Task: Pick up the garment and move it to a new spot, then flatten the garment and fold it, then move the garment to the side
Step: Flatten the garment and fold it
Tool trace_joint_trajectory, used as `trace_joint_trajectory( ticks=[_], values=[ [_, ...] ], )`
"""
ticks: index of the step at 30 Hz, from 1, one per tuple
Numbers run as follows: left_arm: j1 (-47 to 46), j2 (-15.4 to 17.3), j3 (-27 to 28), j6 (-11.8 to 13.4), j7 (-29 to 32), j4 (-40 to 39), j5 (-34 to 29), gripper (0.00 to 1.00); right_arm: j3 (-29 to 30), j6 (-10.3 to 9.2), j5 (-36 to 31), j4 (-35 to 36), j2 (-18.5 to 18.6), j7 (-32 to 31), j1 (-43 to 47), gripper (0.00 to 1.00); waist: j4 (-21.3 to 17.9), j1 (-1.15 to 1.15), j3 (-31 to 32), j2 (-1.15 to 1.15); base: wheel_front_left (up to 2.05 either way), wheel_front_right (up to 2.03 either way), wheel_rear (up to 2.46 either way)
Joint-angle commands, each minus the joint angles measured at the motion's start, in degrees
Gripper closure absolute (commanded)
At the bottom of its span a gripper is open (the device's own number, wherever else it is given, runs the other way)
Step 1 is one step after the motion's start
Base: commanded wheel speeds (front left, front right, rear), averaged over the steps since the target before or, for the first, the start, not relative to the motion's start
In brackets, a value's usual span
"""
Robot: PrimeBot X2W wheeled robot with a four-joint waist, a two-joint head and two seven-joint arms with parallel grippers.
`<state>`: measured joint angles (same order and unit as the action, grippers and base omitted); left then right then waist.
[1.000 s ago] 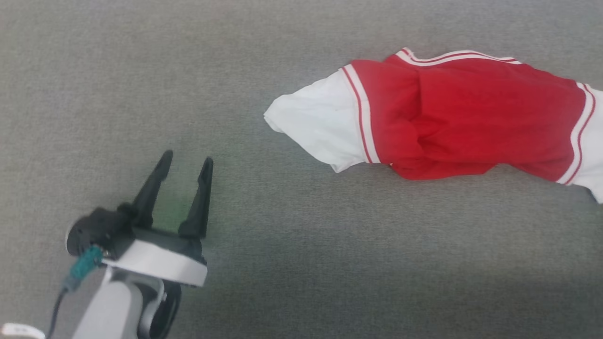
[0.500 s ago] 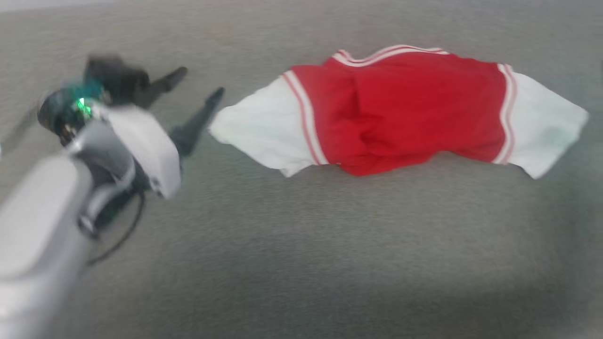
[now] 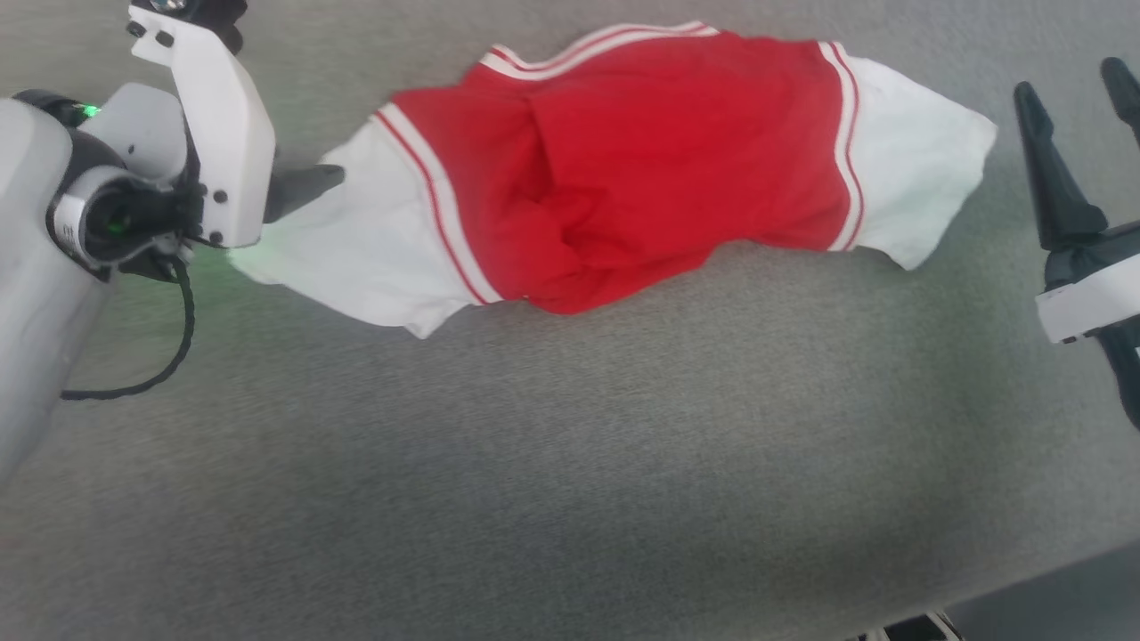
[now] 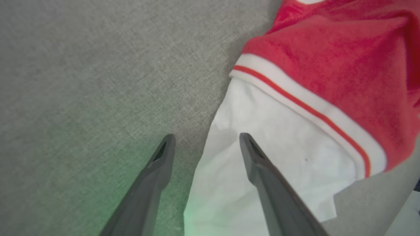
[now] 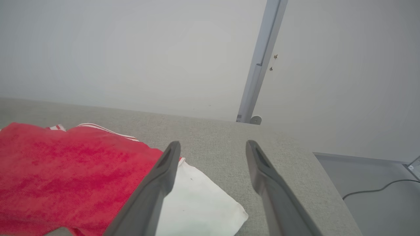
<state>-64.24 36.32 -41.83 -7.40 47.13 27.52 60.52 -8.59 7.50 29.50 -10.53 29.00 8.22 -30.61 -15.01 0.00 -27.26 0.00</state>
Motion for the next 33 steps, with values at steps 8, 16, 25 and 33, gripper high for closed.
trace_joint_trajectory(
  ticks=[8, 16, 25, 33],
  values=[
    [-0.99, -1.32, -3.88, -0.10, 6.50, 2.39, 6.19, 0.04, 0.78, -0.02, -0.73, 0.42, -1.27, -0.53, 0.58, 0.00, -2.70, 0.00, -3.04, 0.00, 0.00, 0.00, 0.00],
    [-1.99, -0.23, -6.64, -0.10, 7.06, 0.36, 8.11, 1.00, -1.67, -0.01, 0.35, 0.13, -0.11, -3.76, -2.90, 0.00, -1.76, 0.00, -3.84, 0.00, 0.00, 0.00, 0.00],
    [-6.80, -1.93, -9.95, -0.07, 4.08, -1.30, 8.85, 1.00, -19.75, -0.03, 13.38, -6.23, 9.03, -25.17, -17.86, 0.00, 1.25, 0.00, -7.62, 0.00, 0.00, 0.00, 0.00],
    [-9.12, -3.12, -13.33, 0.05, 2.03, -2.67, 10.31, 1.00, -30.91, -0.02, 23.25, -13.03, 14.51, -32.65, -29.59, 0.00, 4.31, 0.00, -10.12, 0.00, 0.00, 0.00, 0.00]
  ],
)
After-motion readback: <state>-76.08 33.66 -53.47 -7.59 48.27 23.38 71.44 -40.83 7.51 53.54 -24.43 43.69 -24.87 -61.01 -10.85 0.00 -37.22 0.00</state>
